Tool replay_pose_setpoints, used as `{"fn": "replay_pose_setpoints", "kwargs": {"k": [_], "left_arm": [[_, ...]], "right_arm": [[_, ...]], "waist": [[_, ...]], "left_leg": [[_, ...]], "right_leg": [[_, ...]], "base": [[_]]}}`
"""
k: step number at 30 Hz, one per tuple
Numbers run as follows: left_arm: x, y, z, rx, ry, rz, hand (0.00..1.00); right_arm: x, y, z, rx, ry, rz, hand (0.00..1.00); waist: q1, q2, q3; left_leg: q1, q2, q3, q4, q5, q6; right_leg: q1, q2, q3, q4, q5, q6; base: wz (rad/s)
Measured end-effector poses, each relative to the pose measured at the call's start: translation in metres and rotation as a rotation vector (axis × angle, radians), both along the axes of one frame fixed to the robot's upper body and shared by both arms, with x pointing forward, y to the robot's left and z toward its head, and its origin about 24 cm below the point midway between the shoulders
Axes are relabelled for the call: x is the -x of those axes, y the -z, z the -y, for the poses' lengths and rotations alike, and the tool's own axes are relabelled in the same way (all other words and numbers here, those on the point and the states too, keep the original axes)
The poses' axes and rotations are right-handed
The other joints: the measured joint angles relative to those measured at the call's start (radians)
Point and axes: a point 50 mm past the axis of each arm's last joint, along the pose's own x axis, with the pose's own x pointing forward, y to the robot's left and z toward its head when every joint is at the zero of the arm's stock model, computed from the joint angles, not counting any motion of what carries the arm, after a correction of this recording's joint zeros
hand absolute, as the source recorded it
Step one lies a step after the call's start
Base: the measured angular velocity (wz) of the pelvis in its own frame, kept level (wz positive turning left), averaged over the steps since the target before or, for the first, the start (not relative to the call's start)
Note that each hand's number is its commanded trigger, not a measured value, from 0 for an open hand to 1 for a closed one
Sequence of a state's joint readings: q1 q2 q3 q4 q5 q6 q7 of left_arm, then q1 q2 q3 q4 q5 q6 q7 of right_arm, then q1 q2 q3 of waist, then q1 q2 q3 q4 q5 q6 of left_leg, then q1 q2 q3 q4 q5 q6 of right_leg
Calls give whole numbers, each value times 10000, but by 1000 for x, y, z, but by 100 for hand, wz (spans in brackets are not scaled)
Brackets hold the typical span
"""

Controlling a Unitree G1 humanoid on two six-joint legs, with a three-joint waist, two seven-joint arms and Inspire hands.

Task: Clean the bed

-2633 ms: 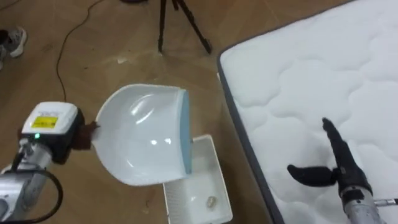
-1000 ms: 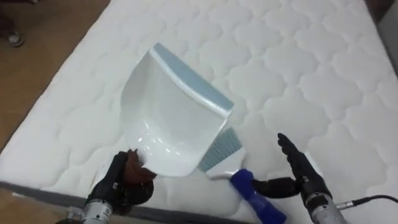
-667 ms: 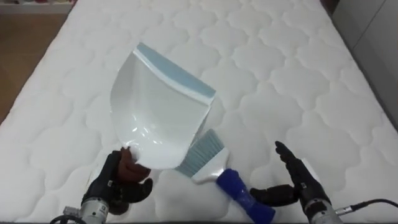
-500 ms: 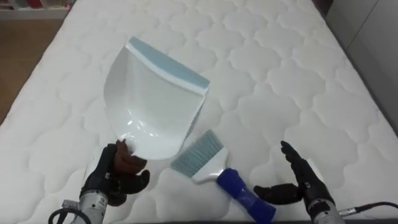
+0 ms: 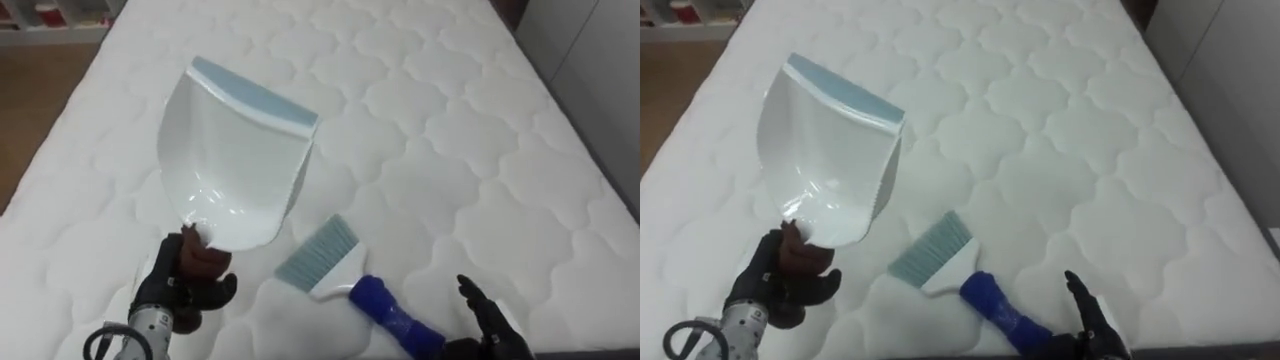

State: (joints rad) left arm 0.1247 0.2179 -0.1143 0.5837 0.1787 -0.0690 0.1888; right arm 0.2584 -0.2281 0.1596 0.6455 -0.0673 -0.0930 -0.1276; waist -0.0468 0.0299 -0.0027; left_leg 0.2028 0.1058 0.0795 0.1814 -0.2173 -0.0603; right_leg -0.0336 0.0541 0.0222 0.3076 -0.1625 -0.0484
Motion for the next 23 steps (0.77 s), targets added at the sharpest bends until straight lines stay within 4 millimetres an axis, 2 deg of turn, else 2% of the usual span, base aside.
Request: {"fn": "replay_pose_setpoints", "kwargs": {"k": [5, 8, 10, 12, 14, 16, 19, 21, 23], "left_arm": [[45, 28, -13, -257, -589, -1944, 0], [76, 39, -21, -328, -1056, -2932, 0], [86, 43, -23, -390, -1202, -3340, 0], [91, 45, -26, -406, -1395, -3504, 0], [106, 45, -34, -482, -1932, -3742, 0], [113, 46, -37, -474, -2154, -3903, 0], [121, 49, -37, -468, -2255, -4237, 0], [133, 54, -37, -403, -2543, -4789, 0], [143, 57, -38, -335, -2889, -5288, 0]], "right_arm": [[32, 16, 16, 260, 867, -1387, 0], [44, 20, 21, 234, 1435, -1813, 0], [51, 23, 23, 244, 1745, -2070, 0], [56, 26, 24, 186, 2055, -2283, 0], [59, 28, 20, 3, 2196, -2388, 0], [63, 30, 22, -1, 2391, -2591, 0], [71, 32, 26, 98, 2617, -2944, 0], [80, 35, 27, 131, 2775, -3431, 0], [87, 37, 28, 112, 2903, -3834, 0]], "waist": [[74, -133, 28], [143, -181, 84], [152, -210, 114], [323, -211, 87], [348, -274, 72], [370, -282, 59], [322, -206, 28], [352, -132, -27], [380, -98, -41]], "left_leg": [[57, -5, -9, -180, -6, -9], [-2, 14, -38, -212, -98, -135], [-47, 47, -61, -348, -211, -159], [-162, 28, -110, -440, -326, -120], [-205, 24, -111, -412, -339, -98], [-205, 27, -138, -371, -368, -71], [-255, 38, -284, -384, -378, -51], [-230, 46, -288, -456, -374, -46], [-202, 46, -273, -447, -372, -43]], "right_leg": [[1, -2, -42, -24, -41, 60], [-54, -2, -92, 10, -40, 101], [-111, 6, -207, 55, -42, 130], [-252, 2, -252, 107, 15, 173], [-225, 0, -260, -15, 115, 182], [-152, -2, -262, -96, 130, 203], [-34, -9, -353, -369, 217, 237], [-9, -11, -385, -388, 233, 245], [-4, -12, -387, -416, 229, 251]], "base": [[10], [10], [27], [12], [-2], [3], [9], [3], [0]]}}
